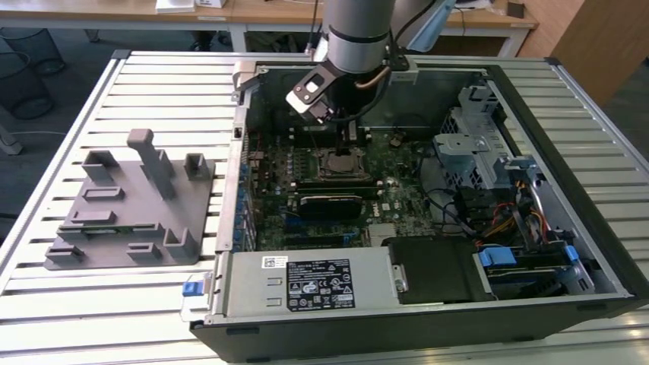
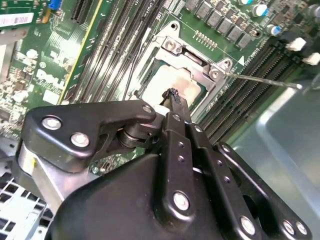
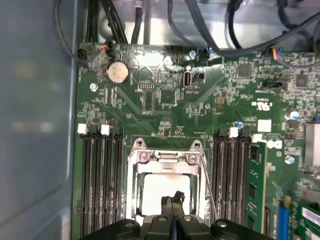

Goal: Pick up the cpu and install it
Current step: 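Install the first cpu locking lever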

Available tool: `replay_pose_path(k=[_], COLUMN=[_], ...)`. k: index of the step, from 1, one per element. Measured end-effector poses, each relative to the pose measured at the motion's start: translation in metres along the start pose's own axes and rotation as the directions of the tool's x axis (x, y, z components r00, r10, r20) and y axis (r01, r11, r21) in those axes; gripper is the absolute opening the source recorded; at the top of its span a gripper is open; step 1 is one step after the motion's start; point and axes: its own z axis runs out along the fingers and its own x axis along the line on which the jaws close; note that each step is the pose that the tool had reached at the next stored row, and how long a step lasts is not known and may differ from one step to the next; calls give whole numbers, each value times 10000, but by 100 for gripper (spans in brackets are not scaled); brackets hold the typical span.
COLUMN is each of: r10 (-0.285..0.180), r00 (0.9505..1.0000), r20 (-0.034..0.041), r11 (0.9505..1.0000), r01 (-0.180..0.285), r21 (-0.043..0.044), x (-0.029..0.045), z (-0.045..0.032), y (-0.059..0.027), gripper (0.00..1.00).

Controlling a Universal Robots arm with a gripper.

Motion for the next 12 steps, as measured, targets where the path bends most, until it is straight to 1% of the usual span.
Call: replay_pose_path(k=[1,2,4,8,9,10,11,12], r10=[0,0,0,0,0,-3,-7,-12], r00=[10000,10000,10000,10000,10000,10000,10000,10000], r20=[0,-2,0,-1,-1,0,1,-1], r11=[10000,10000,10000,10000,10000,10000,10000,10000], r01=[0,0,0,0,0,3,7,12], r21=[0,-1,-1,-1,-1,-4,-20,-50], x=[0,-1,-1,-3,-4,-4,-4,-4], z=[-24,-71,-137,-300,-422,-493,-511,-512], y=[0,0,0,-20,-34,-48,-63,-79], gripper=[11,11,11,11,11,11,11,11])
